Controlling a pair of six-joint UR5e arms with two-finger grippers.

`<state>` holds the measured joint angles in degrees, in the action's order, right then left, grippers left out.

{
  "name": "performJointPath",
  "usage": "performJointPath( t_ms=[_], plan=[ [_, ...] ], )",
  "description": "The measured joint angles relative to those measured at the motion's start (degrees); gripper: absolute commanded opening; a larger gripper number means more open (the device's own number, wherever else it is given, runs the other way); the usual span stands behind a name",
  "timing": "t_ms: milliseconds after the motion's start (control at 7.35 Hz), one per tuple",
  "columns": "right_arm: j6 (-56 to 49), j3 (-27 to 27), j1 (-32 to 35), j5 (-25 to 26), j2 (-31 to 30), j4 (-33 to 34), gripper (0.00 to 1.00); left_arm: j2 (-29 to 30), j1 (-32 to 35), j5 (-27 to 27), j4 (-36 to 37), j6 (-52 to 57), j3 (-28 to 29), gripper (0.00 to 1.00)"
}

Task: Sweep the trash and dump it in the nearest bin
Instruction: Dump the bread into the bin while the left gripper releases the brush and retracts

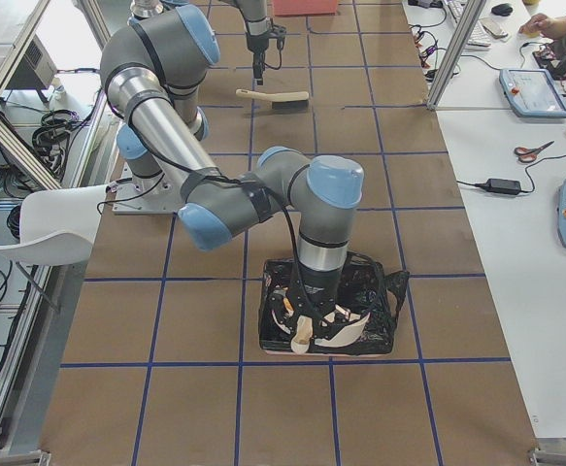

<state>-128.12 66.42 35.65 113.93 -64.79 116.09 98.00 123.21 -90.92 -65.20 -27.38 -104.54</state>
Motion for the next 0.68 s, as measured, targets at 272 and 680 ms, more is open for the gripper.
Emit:
performJointPath(
  t_ms=[272,680],
  plan=[
    [0.53,0.05,0.56,0.94,-0.02,0.29,0.04,-0.32,-5.96,2.15,-7.94,7.08,7.29,1.00],
    [1.42,-0.24,0.64,0.56,-0.97,0.15,0.05,-2.90,-19.34,2.76,-17.73,21.84,13.55,1.00]
  ],
)
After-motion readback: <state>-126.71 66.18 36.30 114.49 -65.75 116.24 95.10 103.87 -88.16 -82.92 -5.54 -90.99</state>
